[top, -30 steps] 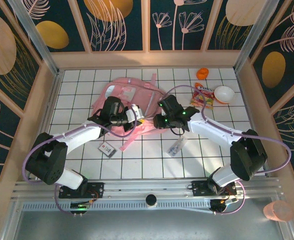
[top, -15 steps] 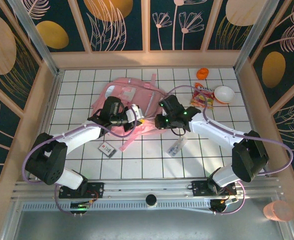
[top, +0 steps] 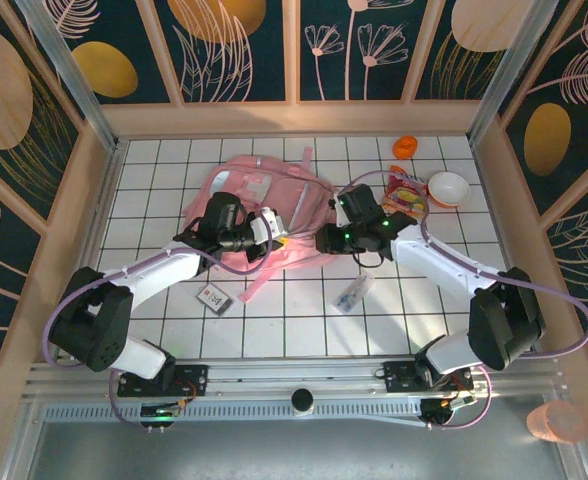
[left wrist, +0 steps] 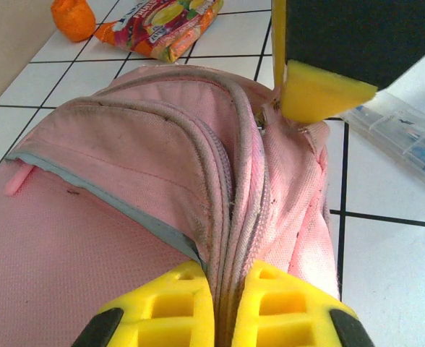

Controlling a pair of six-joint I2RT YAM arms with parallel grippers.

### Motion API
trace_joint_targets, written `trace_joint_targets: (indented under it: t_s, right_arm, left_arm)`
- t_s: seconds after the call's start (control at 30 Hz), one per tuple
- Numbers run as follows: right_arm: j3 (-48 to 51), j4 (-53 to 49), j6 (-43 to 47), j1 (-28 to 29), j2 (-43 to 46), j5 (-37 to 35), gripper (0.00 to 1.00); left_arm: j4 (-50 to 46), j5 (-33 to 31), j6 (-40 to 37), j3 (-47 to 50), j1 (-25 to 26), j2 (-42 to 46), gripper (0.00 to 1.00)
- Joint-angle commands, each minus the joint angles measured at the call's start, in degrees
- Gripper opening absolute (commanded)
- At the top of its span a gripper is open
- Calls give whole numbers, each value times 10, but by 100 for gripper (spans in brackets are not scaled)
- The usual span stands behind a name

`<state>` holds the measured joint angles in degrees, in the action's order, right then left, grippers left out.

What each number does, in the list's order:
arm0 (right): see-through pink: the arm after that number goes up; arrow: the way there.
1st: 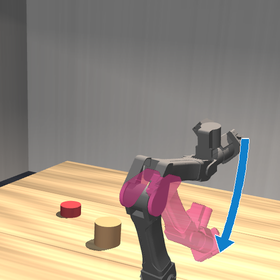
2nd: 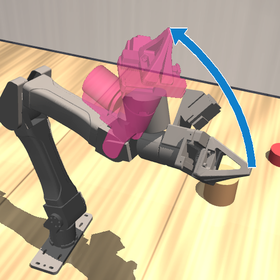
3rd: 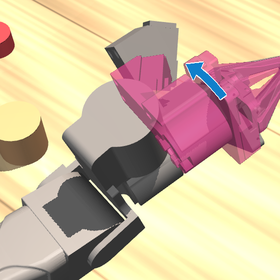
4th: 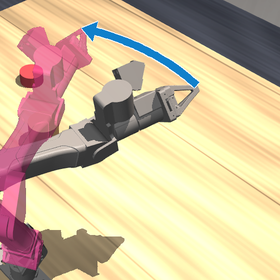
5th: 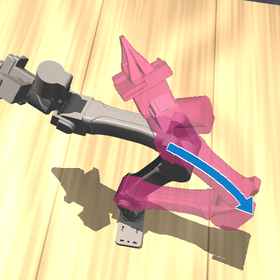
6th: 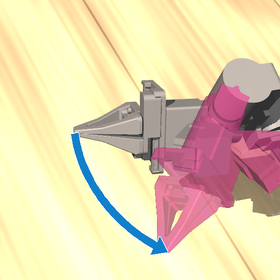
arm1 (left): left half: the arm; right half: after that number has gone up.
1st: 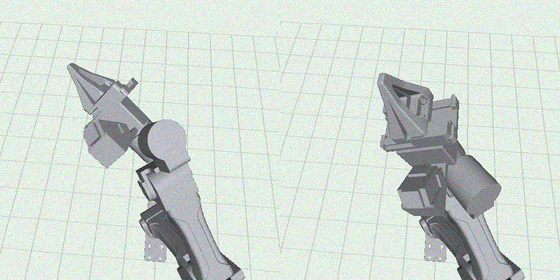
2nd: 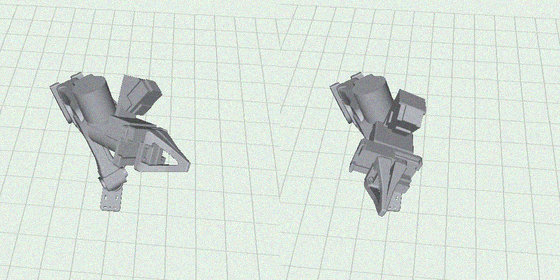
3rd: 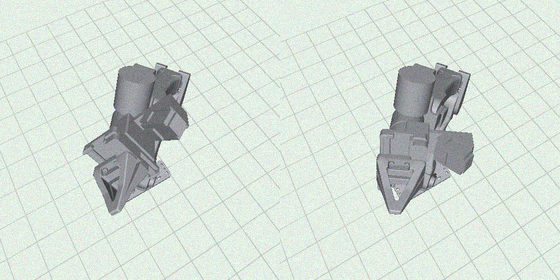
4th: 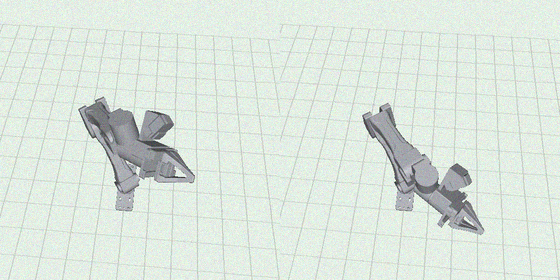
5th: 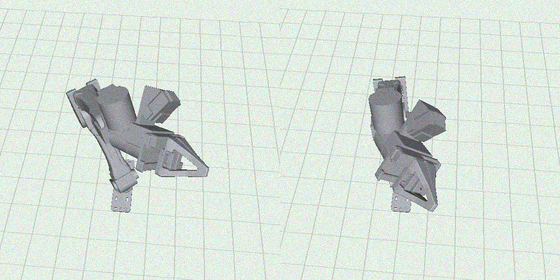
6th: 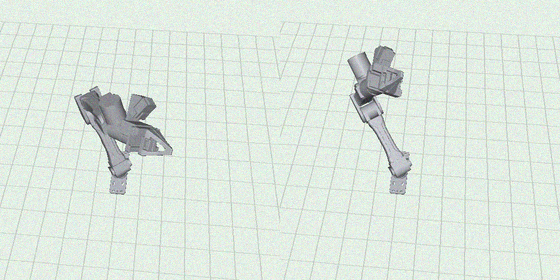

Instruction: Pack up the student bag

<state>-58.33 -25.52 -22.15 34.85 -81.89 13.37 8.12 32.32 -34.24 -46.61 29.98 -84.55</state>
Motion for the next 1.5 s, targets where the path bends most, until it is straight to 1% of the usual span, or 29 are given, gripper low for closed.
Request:
trace_joint_targets:
  t_s: [0.0, 0.17, 0.4, 0.5, 0.63, 0.7, 0.77, 0.9, 1.0, 1.17, 1.23, 1.33, 1.37, 1.47]
  right_arm:
    - [2, 2, 23, -6, -5, 15, 32]
    - [-6, 8, 39, -5, -23, 20, 32]
    - [-25, 23, 85, -6, -39, 44, 32]
    - [-24, 24, 106, -5, -34, 62, 23]
    - [-7, 29, 127, -5, -5, 87, 11]
    - [3, 32, 134, -6, 13, 102, 7]
    - [12, 32, 140, -9, 29, 116, 7]
    - [26, 24, 144, -32, 61, 131, 10]
    - [32, 21, 148, -64, 71, 149, 17]
    - [26, 31, 155, -77, 57, 167, 18]
    - [18, 28, 156, -75, 42, 156, 23]
    - [6, 29, 175, -67, 24, 129, 39]
    - [3, 32, 180, -65, 19, 126, 43]
    - [-8, 45, 191, -62, 3, 121, 47]
  left_arm:
    - [23, 26, 10, -17, -5, 23, 0]
    - [23, 28, 11, -20, -5, 22, 0]
    - [24, 30, 12, -23, -5, 20, 0]
    - [25, 29, 13, -21, -5, 20, 0]
    - [37, 29, 19, -13, -5, 19, 0]
    - [40, 30, 22, -12, -5, 17, 0]
    - [41, 32, 23, -13, -5, 16, 0]
    - [43, 33, 24, -13, -5, 17, 0]
    - [43, 36, 25, -13, -5, 19, 0]
    - [42, 36, 26, -12, -5, 24, 0]
    - [42, 36, 27, -11, -5, 25, 0]
    - [43, 38, 28, -11, -5, 26, 0]
    - [44, 39, 28, -13, -5, 25, 0]
    - [44, 40, 29, -14, -5, 24, 0]
